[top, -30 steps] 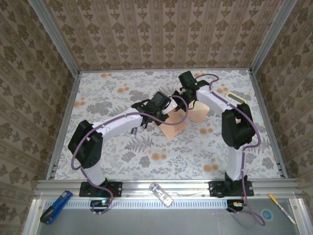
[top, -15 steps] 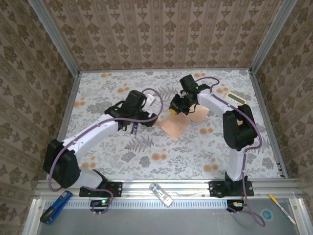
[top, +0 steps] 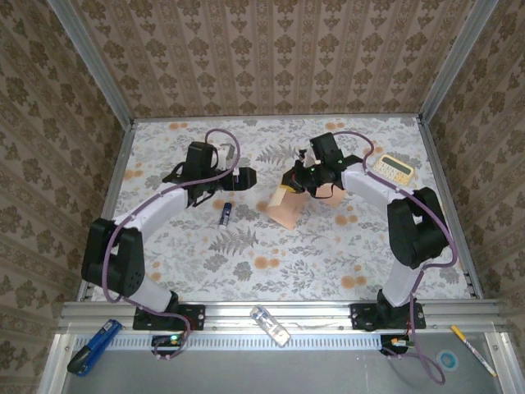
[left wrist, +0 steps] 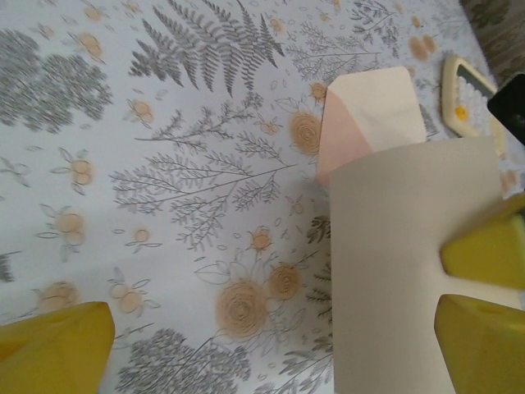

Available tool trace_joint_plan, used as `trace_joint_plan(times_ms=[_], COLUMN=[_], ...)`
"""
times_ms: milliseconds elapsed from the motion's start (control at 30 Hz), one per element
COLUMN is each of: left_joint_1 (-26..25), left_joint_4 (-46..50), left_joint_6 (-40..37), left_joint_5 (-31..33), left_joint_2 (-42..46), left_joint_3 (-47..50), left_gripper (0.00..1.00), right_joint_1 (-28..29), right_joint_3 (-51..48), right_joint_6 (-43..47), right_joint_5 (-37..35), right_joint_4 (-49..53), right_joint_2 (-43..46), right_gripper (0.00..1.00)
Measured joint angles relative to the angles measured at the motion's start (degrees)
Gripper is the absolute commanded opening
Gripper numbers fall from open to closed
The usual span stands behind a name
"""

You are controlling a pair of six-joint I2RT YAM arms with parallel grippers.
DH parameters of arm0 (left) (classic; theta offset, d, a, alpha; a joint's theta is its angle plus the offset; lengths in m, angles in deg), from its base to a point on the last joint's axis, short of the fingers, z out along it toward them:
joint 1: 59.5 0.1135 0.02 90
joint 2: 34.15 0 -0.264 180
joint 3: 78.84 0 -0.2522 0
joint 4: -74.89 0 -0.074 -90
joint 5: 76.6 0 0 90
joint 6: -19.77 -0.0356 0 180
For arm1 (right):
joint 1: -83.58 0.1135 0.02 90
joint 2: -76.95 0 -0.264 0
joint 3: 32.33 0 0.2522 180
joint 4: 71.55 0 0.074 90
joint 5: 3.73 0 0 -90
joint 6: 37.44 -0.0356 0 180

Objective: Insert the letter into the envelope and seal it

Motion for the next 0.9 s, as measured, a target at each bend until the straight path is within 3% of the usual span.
trace_joint_plan(times_ms=[400, 600, 900], left_joint_1=[0.52, 0.76, 0.76], left_joint_4=[-14.97, -20.48, -21.40], left_joint_6=[10.16, 13.90, 14.64], left_joint_5=[-13.79, -16.50, -17.70], left_joint_2=[-6.97, -9.92, -10.99], left_joint_3=[2.86, 4.00, 4.15], left_gripper=[1.00, 0.99, 0.95], right_joint_1=[0.00, -0.07, -0.17], right_joint_3=[-9.40, -11.65, -15.65], right_joint_6=[-2.99, -4.07, -4.04], right_joint_5=[8.26, 9.35, 9.35], right_joint_4=[-23.08, -29.03, -32.17], right_joint_2=[1.14, 0.52, -2.01], right_gripper=[0.00, 0.00, 0.00])
